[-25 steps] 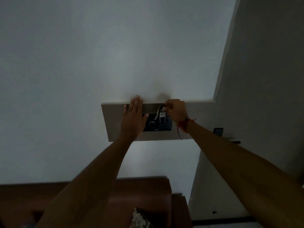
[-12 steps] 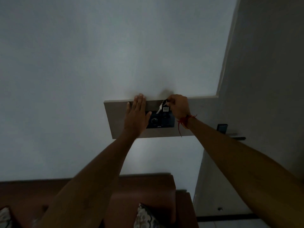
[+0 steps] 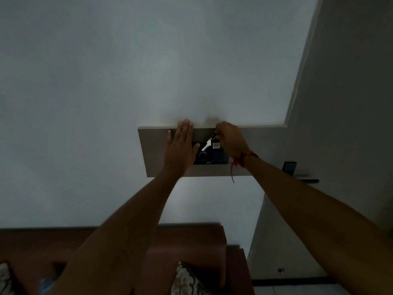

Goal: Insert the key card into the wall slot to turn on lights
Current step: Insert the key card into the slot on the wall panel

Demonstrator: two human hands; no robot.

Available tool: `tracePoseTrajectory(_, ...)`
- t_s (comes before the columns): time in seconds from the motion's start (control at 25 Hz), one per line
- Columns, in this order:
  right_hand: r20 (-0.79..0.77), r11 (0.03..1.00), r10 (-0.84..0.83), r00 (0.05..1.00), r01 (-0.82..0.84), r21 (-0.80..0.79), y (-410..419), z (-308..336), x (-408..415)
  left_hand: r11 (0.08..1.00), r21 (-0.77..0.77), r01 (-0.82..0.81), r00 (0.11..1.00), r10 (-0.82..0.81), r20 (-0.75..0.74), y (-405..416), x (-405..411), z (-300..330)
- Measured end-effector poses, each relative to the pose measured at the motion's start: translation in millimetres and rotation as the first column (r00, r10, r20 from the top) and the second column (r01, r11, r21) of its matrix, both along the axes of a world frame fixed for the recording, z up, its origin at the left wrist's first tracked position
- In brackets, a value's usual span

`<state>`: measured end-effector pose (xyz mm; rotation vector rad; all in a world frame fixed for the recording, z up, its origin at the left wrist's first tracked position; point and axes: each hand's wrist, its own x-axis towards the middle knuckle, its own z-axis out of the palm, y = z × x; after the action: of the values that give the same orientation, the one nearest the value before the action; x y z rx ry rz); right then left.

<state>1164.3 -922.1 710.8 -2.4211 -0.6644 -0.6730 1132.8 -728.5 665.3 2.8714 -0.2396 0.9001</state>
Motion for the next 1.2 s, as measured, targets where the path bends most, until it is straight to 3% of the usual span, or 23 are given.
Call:
tracePoseTrajectory(0.16, 0.001, 0.997, -0.027, 1.0, 0.026, 0.067, -10, -7, 3, 1.0, -0.001, -0.001, 1.0, 0.001, 0.012, 1, 1, -1)
tracePoseTrajectory(0.48, 0.254, 0.971, -0.063, 0.965, 0.118, -0.207, 2, -17, -10, 0.999, -0.015, -0.051, 0.996, 0.052, 0.071, -6, 6, -10)
tracePoseTrajectory(0.64, 0.254, 0.962, -0.053, 0.966, 0.118, -0.246, 1, -13, -9, 0.997, -0.037, -0.068, 0.995, 0.071, 0.073, -11, 6, -11)
tracePoseTrajectory(0.88, 0.244, 0.981, -0.085, 0.966, 0.124, -0.152, 5, -17, -9, 0.996, -0.028, -0.085, 0.994, 0.087, 0.06, -12, 6, -11)
tracePoseTrajectory(1.2, 0.142, 0.981, -0.105, 0.984, 0.126, -0.147, 1, -23, -13, 0.991, 0.027, -0.133, 0.99, 0.132, 0.051, -10, 3, -10)
